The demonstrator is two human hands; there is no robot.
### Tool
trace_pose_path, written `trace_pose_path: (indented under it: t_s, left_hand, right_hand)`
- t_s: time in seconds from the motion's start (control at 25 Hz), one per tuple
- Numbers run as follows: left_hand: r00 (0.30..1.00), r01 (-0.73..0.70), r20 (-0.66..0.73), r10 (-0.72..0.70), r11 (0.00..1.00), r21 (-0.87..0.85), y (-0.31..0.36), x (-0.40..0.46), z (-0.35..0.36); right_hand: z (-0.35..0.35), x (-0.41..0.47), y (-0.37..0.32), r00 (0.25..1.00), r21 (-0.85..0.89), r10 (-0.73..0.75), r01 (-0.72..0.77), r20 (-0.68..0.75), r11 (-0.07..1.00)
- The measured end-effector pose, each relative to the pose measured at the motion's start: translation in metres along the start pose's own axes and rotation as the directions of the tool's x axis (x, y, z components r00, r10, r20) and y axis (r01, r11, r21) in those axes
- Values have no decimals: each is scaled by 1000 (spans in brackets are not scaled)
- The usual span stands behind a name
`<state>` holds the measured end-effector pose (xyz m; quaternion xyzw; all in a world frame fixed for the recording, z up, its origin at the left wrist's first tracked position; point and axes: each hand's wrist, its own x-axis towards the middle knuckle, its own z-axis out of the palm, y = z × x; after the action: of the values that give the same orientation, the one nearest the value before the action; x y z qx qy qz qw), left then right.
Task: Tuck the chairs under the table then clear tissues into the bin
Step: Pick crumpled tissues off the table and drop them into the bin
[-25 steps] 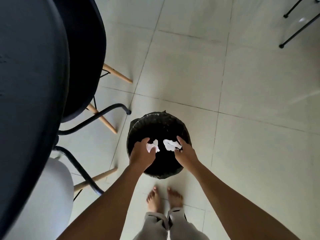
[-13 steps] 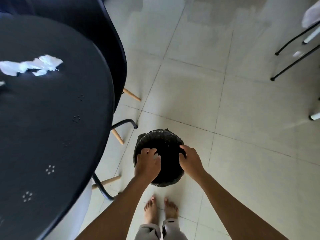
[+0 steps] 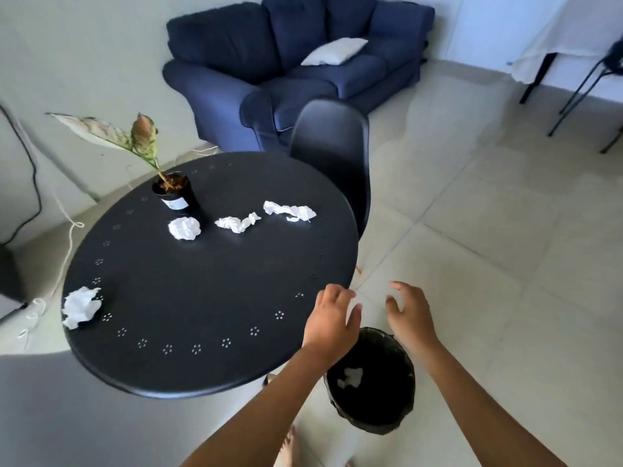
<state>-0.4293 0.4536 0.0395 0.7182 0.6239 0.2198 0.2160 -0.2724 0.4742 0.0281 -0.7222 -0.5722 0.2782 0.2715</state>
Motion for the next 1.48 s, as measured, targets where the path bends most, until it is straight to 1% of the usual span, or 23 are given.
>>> trace_pose_path:
  t_s: [0.16, 0.24, 0.36, 0.44, 0.48, 0.56, 0.64, 0.68, 0.72, 0.76, 0.8, 0.84, 0.92, 1.0, 1.16, 1.28, 1.48]
  left_hand:
    - [977, 138, -165, -133, 990, 24, -69, 6, -59]
    - [945, 226, -252, -208, 973, 42, -109, 6, -90]
    - [871, 359, -380, -312, 932, 57, -168, 6, -136]
    - [798, 466, -466, -381, 881, 77, -201, 5, -161]
    - [746, 541, -502, -437, 837, 77, -217, 4, -172]
    - [611, 704, -540, -579, 709, 36, -259, -2, -194]
    - [538, 785, -520, -664, 619, 22, -276, -10, -202]
    - [494, 822, -509, -704, 570, 10, -295, -15, -207]
    - [461, 848, -493, -738, 531, -1, -311, -19, -211]
    - [443, 861, -471, -763, 508, -12, -322, -22, -214]
    - [440, 868, -446, -779, 496, -12, -331, -24, -215]
    - [450, 868, -429, -783, 497, 2, -340, -26, -215]
    - [491, 849, -409, -769, 527, 30, -351, -26, -213]
    - [533, 819, -410, -740, 572, 33, -358, -24, -210]
    - [612, 746, -400, -682, 666, 3, -360, -21, -203]
    - [639, 704, -387, -665, 708, -54, -357, -17, -200]
    - [734, 608, -375, -566, 794, -8, -330, 7, -201]
  right_hand:
    - [30, 34, -70, 985, -37, -172, 172, 21, 984]
    - [59, 49, -105, 965, -84, -250, 256, 81, 963]
    - [110, 67, -160, 917, -121, -337, 367, 213, 922]
    - [144, 75, -190, 874, -153, -382, 439, 300, 885]
    - [159, 79, -204, 853, -190, -395, 474, 340, 860]
    - [202, 90, -238, 809, -289, -408, 547, 423, 786]
    - [218, 95, -253, 785, -343, -429, 593, 446, 729]
    - [238, 99, -267, 758, -345, -453, 630, 470, 695]
    - [256, 103, -277, 734, -349, -473, 660, 487, 665]
    - [269, 105, -284, 715, -351, -488, 683, 500, 641]
    - [280, 108, -290, 700, -345, -500, 698, 510, 627]
    - [291, 112, -297, 685, -334, -505, 712, 526, 617]
    - [309, 118, -303, 651, -308, -503, 736, 568, 603]
    - [323, 121, -304, 634, -270, -497, 738, 592, 619]
    - [332, 120, -299, 669, -214, -534, 705, 517, 676]
    - [328, 115, -299, 691, -207, -539, 688, 482, 696]
    - [296, 102, -289, 706, -145, -590, 681, 392, 718]
